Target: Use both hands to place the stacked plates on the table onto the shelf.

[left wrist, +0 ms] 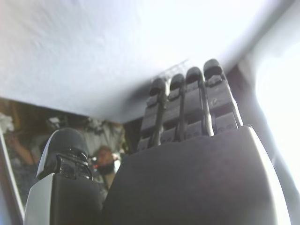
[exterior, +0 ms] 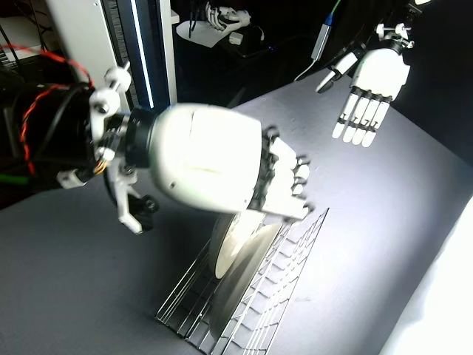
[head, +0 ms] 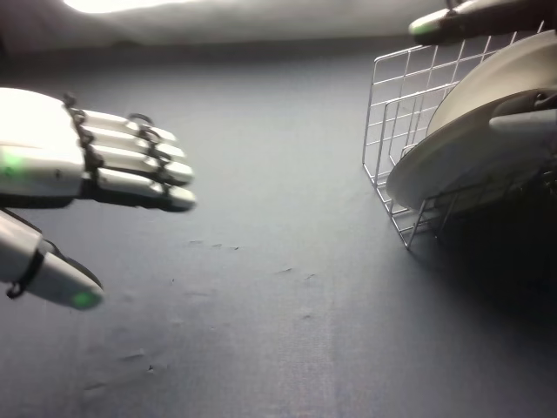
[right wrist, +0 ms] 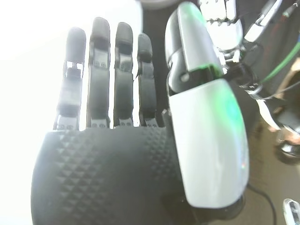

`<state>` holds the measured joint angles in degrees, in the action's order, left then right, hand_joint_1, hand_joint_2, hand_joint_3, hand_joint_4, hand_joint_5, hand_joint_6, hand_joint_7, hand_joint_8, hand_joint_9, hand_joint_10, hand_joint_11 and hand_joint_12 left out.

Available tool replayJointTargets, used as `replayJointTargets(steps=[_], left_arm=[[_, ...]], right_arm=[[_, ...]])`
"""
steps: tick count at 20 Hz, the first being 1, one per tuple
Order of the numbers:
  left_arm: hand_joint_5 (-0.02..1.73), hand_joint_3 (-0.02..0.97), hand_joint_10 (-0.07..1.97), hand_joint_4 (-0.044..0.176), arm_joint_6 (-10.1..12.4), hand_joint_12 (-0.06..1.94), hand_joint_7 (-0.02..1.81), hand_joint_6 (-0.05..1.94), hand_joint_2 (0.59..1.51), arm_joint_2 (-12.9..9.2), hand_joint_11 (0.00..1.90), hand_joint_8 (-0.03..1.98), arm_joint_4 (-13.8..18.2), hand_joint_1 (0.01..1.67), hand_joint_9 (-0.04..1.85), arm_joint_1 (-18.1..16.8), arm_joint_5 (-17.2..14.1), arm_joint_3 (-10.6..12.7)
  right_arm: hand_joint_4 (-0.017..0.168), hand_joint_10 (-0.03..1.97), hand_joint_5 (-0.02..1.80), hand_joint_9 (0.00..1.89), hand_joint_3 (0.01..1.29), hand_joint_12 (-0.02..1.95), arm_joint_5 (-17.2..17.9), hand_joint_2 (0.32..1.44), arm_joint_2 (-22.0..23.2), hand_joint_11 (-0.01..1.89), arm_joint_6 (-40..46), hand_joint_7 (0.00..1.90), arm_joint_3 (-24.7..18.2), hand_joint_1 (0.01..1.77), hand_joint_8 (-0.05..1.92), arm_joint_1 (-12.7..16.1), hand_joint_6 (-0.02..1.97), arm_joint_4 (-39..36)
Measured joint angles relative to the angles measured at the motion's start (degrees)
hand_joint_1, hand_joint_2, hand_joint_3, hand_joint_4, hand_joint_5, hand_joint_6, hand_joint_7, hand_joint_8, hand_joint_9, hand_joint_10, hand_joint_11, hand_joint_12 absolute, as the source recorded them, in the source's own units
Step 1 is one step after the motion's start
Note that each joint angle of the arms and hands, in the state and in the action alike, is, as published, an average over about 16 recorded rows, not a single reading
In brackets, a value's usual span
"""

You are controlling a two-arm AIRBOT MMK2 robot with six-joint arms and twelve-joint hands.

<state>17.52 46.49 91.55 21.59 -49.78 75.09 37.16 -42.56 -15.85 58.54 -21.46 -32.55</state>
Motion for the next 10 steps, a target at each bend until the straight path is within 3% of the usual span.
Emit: replayJointTargets(steps=[5, 7, 10], left_arm=[[0.15, 0.004, 0.02, -0.001, 0.2, 0.06, 0.10, 0.02, 1.168, -0.3, 0.04, 0.00, 0.2, 0.02, 0.07, -2.5, -0.8, -3.4], [0.22, 0.004, 0.07, -0.001, 0.3, 0.22, 0.19, 0.03, 1.177, -0.4, 0.08, 0.02, 0.7, 0.03, 0.14, -3.4, -1.1, -4.6], [0.34, 0.003, 0.38, -0.001, 0.5, 0.57, 0.33, 0.20, 1.191, -0.6, 0.17, 0.25, 1.7, 0.06, 0.26, -4.3, -1.4, -5.7]], right_arm=[[0.001, 0.01, 0.30, 0.40, 0.01, 0.93, 4.8, 1.06, -0.8, 0.07, -0.5, 0.37, 0.0, 0.79, 0.01, 1.2, 0.02, -11.3], [0.002, 0.04, 0.31, 0.39, 0.01, 0.96, 6.7, 1.05, -1.1, 0.07, -0.9, 0.38, 0.0, 0.67, 0.02, 1.6, 0.02, -16.0], [0.003, 0.28, 0.38, 0.43, 0.01, 1.11, 9.1, 1.04, -1.6, 0.15, -1.6, 0.44, 0.0, 0.52, 0.17, 2.1, 0.14, -22.2]])
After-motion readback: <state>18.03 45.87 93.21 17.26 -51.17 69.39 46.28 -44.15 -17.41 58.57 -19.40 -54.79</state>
